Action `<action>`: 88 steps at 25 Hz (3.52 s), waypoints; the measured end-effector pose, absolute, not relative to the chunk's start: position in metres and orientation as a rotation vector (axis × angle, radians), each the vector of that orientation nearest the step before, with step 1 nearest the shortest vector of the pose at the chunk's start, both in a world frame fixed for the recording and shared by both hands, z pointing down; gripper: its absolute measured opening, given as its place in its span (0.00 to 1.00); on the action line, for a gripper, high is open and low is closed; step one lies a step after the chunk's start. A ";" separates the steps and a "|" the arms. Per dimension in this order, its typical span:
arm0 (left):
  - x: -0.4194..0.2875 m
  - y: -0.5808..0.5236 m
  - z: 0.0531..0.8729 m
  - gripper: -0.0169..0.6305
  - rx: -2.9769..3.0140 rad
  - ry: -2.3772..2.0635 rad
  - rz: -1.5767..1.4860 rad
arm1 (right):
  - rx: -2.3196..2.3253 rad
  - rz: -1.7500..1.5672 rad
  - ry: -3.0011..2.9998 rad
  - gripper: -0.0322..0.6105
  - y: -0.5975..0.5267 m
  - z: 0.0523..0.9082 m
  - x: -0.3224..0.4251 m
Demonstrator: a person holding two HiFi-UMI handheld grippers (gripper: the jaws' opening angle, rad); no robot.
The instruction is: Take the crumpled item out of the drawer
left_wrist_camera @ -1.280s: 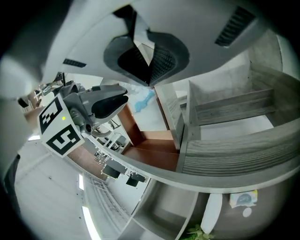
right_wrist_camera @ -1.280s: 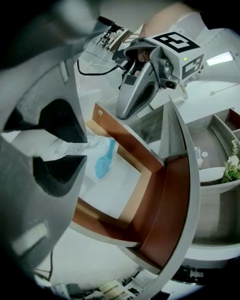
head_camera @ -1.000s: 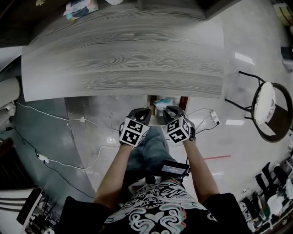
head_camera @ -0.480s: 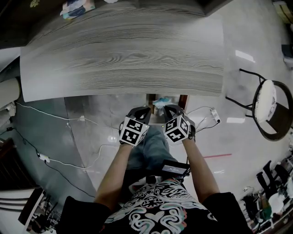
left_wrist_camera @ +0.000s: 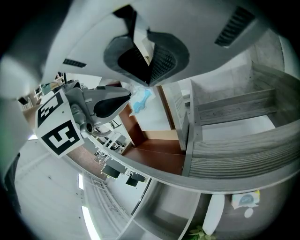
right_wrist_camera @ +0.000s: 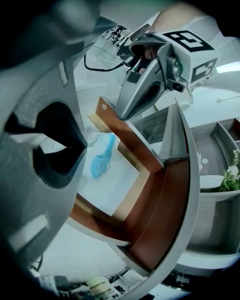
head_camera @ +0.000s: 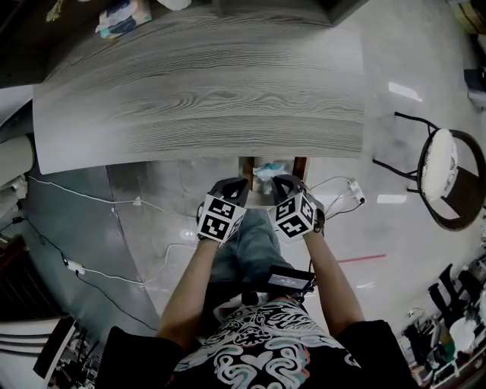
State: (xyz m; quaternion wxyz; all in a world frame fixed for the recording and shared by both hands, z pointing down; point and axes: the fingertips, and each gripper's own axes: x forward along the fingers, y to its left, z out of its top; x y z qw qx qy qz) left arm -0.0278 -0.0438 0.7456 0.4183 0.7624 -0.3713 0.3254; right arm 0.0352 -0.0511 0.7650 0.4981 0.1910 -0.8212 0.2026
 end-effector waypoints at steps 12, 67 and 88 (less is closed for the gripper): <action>-0.026 -0.056 0.727 0.03 1.952 -0.958 0.809 | 0.520 0.511 -2.015 0.06 -0.057 0.745 0.040; -0.044 -0.074 0.498 0.03 2.294 -1.203 0.396 | 1.090 0.397 -2.268 0.06 -0.051 0.518 0.055; -0.041 -0.039 0.446 0.03 2.334 -1.256 0.253 | 1.219 0.345 -2.356 0.06 -0.017 0.477 0.071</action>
